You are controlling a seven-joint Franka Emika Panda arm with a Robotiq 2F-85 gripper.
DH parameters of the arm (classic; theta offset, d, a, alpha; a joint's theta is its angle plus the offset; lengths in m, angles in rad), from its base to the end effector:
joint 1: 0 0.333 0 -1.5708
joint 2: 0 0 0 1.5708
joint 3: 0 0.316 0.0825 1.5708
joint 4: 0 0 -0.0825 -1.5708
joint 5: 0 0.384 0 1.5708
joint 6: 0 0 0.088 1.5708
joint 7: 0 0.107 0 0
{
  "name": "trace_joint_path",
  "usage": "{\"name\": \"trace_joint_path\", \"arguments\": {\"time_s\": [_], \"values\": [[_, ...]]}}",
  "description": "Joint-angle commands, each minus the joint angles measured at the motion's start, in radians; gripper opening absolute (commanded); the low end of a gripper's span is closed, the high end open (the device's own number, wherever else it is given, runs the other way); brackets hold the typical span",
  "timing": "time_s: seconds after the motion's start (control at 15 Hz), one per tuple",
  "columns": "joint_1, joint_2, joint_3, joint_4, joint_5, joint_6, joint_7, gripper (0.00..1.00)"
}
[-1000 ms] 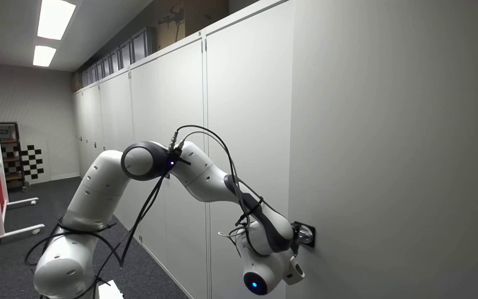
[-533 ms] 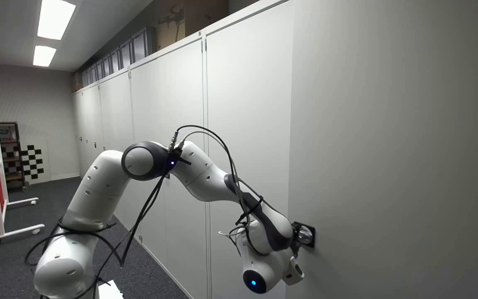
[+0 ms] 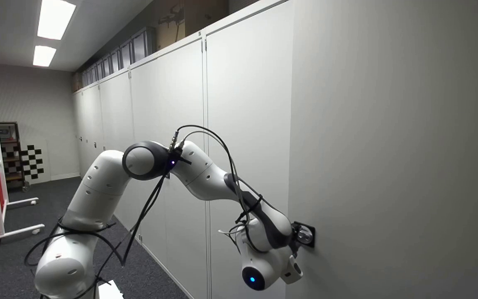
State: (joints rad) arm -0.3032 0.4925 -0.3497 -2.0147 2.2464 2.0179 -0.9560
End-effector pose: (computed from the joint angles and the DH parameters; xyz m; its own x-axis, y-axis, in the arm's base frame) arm 0.5267 -0.3331 0.2421 0.1595 -0.9872 0.0001 -0.1085 -0.0176 -0.9939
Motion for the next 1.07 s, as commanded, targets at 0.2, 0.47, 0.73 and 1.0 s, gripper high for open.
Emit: {"name": "trace_joint_path", "arguments": {"time_s": [0.2,0.47,0.73,1.0], "values": [[0.010,0.020,0.008,0.062,0.045,0.058,0.021,0.69],[0.012,0.028,0.013,0.079,0.044,0.084,0.020,0.70],[0.014,0.042,0.019,0.092,0.042,0.087,0.019,0.69],[0.015,0.044,0.023,0.096,0.042,0.091,0.023,0.68]]}}
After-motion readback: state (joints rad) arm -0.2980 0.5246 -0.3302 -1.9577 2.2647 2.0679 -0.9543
